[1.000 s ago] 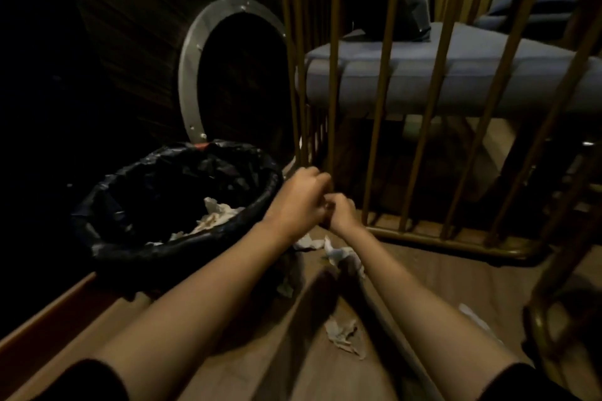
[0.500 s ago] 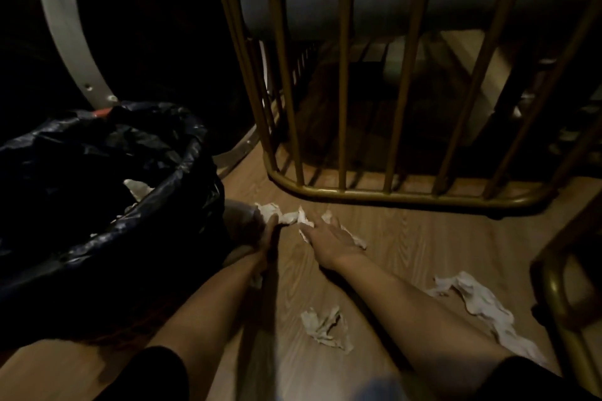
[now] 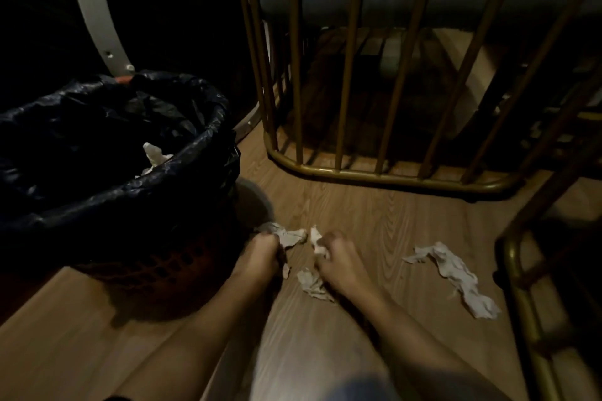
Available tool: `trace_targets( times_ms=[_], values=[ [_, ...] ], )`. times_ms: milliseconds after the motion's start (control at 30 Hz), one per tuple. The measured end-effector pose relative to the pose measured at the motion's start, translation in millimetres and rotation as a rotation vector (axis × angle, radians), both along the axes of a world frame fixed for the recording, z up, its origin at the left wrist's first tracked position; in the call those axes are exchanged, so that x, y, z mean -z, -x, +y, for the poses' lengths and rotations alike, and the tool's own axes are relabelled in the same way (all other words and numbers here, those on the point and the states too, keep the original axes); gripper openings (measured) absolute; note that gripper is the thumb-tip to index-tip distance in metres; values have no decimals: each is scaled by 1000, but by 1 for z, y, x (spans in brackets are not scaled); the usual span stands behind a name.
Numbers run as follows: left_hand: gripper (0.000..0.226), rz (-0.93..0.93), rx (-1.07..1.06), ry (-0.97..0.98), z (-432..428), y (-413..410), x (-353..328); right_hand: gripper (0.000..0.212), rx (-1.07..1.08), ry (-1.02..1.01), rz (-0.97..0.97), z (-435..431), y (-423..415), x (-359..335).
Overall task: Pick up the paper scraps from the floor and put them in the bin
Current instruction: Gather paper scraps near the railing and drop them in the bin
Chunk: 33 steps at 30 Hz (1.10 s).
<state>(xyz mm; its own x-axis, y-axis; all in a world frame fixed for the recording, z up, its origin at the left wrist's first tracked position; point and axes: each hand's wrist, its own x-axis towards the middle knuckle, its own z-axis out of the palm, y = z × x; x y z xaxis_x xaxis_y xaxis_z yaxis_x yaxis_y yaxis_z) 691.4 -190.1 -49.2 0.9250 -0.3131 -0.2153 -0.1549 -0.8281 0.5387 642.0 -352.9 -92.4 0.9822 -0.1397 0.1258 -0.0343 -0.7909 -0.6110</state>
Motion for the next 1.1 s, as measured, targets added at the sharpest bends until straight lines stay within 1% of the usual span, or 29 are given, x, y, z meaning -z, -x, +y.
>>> trace_targets(
  times_ms=[33,67,100,133,167,233,267,333,367,433,467,500,533,567,600,667,700,767,833,900,933,1000,1067,1100],
  values=[
    [36,40,-54,55,2,6,2,26,-48,81,-24,8,17,8],
    [38,80,-34,-12,6,14,-2,25,-88,167,-46,18,36,17],
    [38,59,-3,-30,7,26,-6,24,-118,220,-71,26,53,25],
    [36,26,42,-79,7,34,-8,27,-138,231,-85,31,67,31],
    [30,27,-24,-26,8,40,-6,30,-160,217,-91,33,77,33],
    [17,9,-84,-47,15,51,6,29,-156,138,-88,27,84,24],
    [15,-52,-31,-93,16,57,9,26,-133,94,-88,21,85,14],
    [13,-58,82,-20,15,75,3,25,-49,30,-159,2,81,-4],
    [13,-105,133,-33,10,81,-1,26,12,25,-191,-11,77,-13],
    [10,-149,164,6,-5,94,-7,25,170,70,-199,-41,69,-29],
    [9,-180,179,59,-14,100,-9,23,248,104,-207,-58,66,-36],
    [14,-183,194,120,-27,107,-19,22,316,147,-203,-77,62,-37],
    [26,-192,211,185,-38,112,-25,21,377,196,-167,-93,60,-35],
    [34,-175,233,220,-48,115,-30,23,437,239,-89,-106,61,-30],
    [36,-180,272,228,-57,117,-33,26,482,274,13,-115,64,-22],
    [23,-231,320,180,-66,119,-37,31,524,274,221,-118,75,-2],
    [17,-243,319,164,-68,117,-35,33,544,271,268,-115,81,8],
    [17,-260,332,156,-65,118,-33,37,561,282,230,-102,87,17],
    [22,-240,319,164,-57,120,-28,33,562,219,149,-84,90,16],
    [15,-234,315,151,-46,121,-24,29,486,185,104,-66,89,12],
    [11,-245,324,118,-39,119,-24,27,424,137,80,-58,88,8],
    [11,-254,331,38,-27,116,-33,23,321,-20,26,-41,80,-2],
    [13,-285,338,-11,-16,113,-54,25,290,-107,-92,-22,70,-23],
    [14,-340,327,-17,-9,110,-67,26,278,-137,-148,-12,64,-37]
  ],
)
